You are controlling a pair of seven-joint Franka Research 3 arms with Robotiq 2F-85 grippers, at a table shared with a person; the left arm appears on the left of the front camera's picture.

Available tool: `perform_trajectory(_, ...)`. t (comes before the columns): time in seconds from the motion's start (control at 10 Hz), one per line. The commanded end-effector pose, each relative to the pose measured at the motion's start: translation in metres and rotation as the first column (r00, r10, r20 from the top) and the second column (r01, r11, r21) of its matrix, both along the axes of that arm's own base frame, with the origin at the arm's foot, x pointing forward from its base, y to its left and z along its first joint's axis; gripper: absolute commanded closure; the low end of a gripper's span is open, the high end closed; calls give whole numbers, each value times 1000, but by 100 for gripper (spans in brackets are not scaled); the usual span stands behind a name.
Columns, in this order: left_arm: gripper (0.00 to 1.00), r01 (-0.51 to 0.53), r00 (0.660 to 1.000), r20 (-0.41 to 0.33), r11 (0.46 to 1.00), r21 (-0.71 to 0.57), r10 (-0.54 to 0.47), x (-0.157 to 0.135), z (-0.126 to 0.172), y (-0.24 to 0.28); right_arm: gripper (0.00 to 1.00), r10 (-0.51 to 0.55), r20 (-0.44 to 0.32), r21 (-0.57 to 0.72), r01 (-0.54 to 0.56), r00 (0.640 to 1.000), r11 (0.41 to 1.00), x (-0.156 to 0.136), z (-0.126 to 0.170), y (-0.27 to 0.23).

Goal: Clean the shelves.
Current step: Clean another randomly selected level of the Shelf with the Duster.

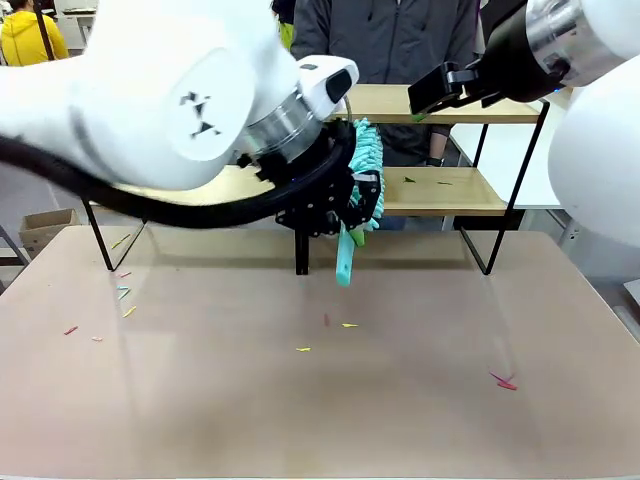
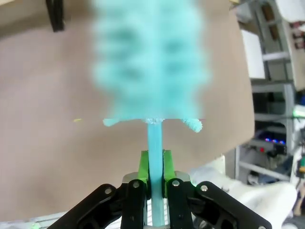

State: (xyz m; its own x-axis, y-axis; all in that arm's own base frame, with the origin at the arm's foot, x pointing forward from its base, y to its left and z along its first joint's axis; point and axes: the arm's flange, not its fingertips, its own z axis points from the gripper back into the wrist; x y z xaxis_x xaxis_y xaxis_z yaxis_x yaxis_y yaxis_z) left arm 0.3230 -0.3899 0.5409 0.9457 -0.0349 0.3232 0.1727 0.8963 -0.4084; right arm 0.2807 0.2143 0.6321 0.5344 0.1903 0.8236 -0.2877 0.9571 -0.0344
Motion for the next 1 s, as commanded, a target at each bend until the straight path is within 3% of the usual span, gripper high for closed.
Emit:
perform_trajectory(0.0,87,-64,996,-55,996,64,68,34,1,-38,0,-1,3,-2,1,1000,1000,0,0,0)
perform_trajectory(0.4,87,-142,989,-33,985,99,146,95,-5,-61,0,-1,3,-2,1,1000,1000,0,0,0)
perform_trajectory(0.6,87,-167,981,-71,975,144,178,119,-13,-69,0,-1,3,-2,1,1000,1000,0,0,0)
perform_trajectory(0.9,87,-180,974,-101,966,184,201,135,-21,-77,0,-1,3,-2,1,1000,1000,0,0,0)
